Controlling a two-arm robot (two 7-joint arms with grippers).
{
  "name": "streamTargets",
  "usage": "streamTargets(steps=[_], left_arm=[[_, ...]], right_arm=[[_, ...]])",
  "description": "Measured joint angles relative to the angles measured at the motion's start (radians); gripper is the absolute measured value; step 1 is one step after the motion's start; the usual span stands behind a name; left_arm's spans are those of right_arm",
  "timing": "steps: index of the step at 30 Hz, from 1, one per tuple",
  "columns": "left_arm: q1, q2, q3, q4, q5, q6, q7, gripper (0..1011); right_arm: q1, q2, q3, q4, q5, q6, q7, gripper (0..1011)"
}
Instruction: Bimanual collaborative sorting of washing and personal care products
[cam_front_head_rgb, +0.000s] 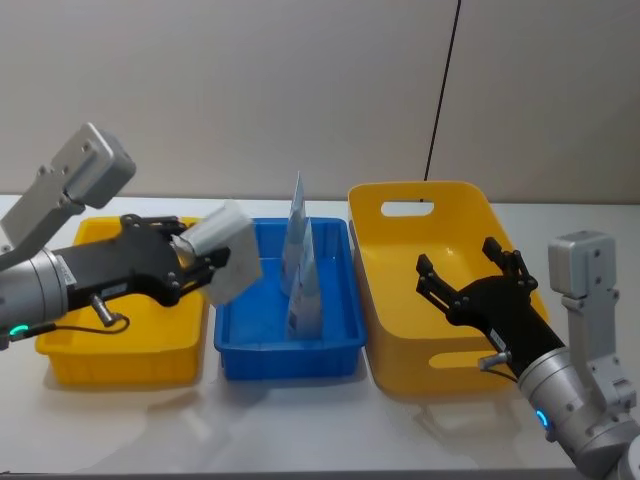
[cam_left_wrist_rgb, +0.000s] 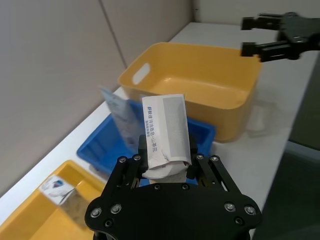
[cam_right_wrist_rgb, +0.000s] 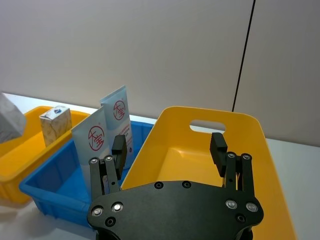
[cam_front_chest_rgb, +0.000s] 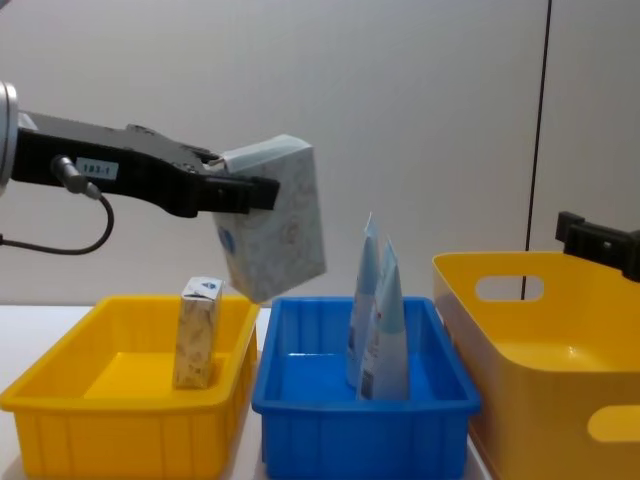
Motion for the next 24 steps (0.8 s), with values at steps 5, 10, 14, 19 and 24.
streamTargets(steps=[5,10,14,19,24], left_arm=[[0.004,0.019,0.011,-0.011,-0.023,-0.026,-0.056,376],[0.003,0.038,0.032,-0.015,-0.047,-0.048,-0.124,376],[-0.004,0.049,0.052,-0.009,-0.061,-0.06,-0.177,376],[-0.02,0.058,0.089,0.012,-0.074,-0.076,-0.252,376],[-0.037,0.058,0.12,0.035,-0.078,-0.087,-0.304,376]], right_arm=[[0.0,0.0,0.0,0.0,0.0,0.0,0.0,1002],[0.0,0.0,0.0,0.0,0.0,0.0,0.0,1002],[0.0,0.0,0.0,0.0,0.0,0.0,0.0,1002],[0.0,0.0,0.0,0.0,0.0,0.0,0.0,1002],[0.0,0.0,0.0,0.0,0.0,0.0,0.0,1002]])
